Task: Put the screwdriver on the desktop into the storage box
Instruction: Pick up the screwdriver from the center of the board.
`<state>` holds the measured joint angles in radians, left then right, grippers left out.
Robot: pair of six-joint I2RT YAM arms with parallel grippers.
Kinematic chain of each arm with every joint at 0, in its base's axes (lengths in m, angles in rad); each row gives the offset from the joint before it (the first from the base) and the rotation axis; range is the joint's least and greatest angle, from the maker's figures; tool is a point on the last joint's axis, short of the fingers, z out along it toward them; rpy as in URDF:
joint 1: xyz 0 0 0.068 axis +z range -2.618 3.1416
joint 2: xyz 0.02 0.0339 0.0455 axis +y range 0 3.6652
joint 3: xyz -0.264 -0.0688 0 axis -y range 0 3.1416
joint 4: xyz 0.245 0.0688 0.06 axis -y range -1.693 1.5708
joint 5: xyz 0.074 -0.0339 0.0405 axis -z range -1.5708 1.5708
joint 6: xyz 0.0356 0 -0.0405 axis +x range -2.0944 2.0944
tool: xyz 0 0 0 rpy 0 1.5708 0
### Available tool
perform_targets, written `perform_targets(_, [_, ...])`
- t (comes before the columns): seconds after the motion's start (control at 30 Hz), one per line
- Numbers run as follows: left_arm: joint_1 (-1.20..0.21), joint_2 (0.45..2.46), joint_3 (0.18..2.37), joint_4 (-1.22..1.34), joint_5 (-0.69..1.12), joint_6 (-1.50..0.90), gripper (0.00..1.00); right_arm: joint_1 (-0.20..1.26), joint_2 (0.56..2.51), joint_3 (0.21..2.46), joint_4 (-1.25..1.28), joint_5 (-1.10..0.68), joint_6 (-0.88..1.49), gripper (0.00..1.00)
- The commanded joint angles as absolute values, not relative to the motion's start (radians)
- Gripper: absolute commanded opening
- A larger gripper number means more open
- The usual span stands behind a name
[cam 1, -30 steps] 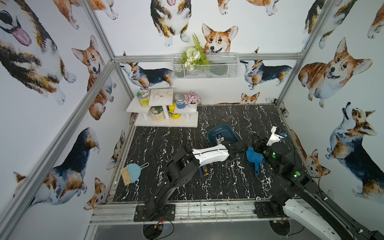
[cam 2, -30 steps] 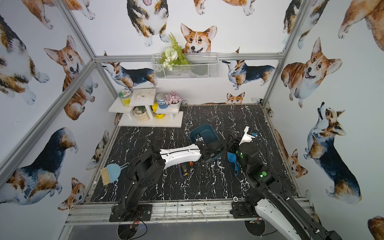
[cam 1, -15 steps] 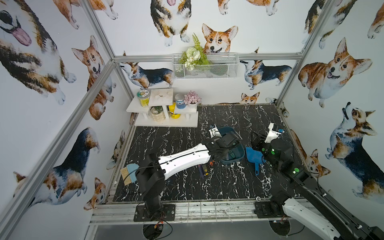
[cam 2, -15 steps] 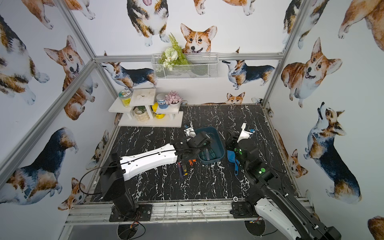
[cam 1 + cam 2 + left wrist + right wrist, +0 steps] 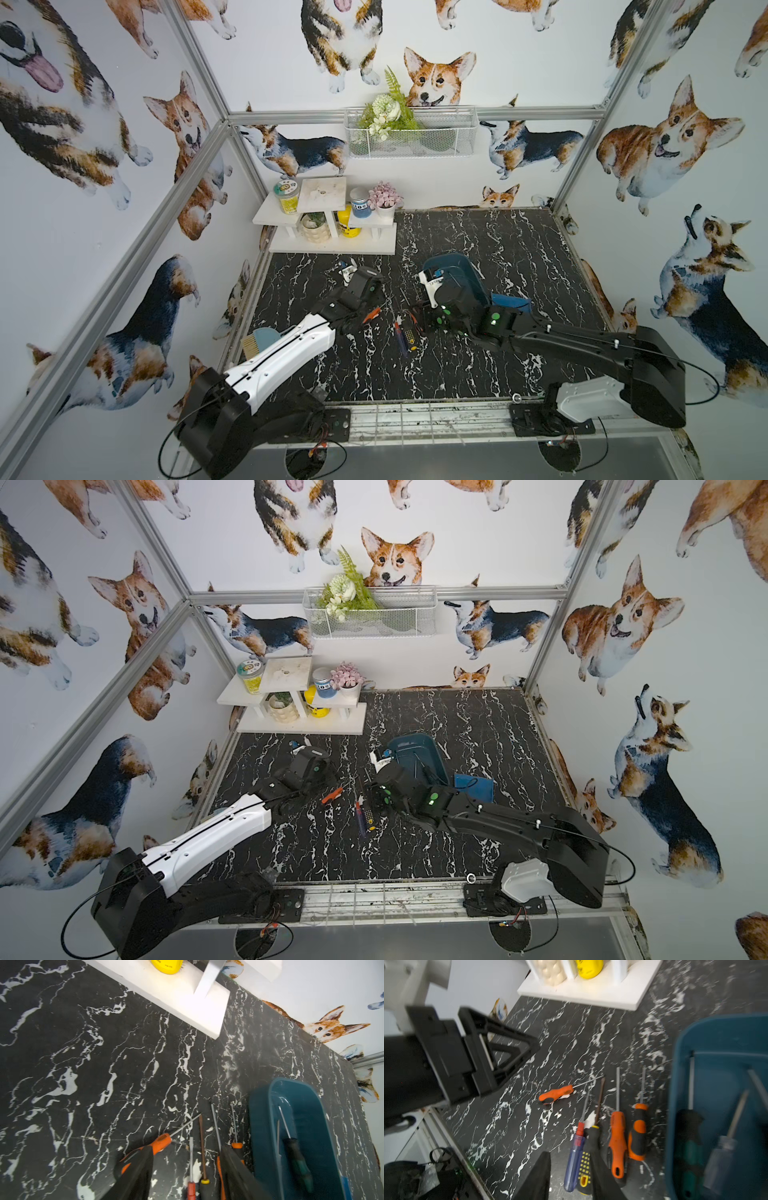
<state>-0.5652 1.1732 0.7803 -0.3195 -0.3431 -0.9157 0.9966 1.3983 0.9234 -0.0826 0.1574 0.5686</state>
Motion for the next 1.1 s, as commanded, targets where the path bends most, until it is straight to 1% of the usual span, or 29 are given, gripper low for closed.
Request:
perform_targets(0.0, [-0.511,1.123,0.736,-0.291,-0.295,-0.912,0.59,1.015,1.496,0.959,-0.119,0.141,0.585,0.35])
perform_targets(0.03, [-0.491,1.106,0.684,-0.285,-0.288,-0.929,0.59,1.018,1.541,0.977,-0.138,0.119,0.589,0.35])
perform_targets(0.1, [-0.461,1.077,0.649,-0.272,-0.265,-0.947,0.59,1.031,1.624,1.023,-0.183,0.116,0.589,0.35])
perform_targets(0.2, [-0.44,1.046,0.613,-0.269,-0.246,-0.956,0.59,1.059,1.721,1.092,-0.275,0.168,0.59,0.39])
perform_targets(0.33, [-0.433,1.014,0.588,-0.283,-0.259,-0.974,0.59,1.082,1.786,1.135,-0.332,0.248,0.622,0.41])
perform_targets(0.7, [-0.418,0.983,0.568,-0.294,-0.27,-0.982,0.59,1.098,1.789,1.127,-0.349,0.354,0.646,0.43])
perform_targets(1.07, [-0.416,0.969,0.568,-0.317,-0.276,-0.991,0.59,1.098,1.799,1.063,-0.276,0.313,0.7,0.39])
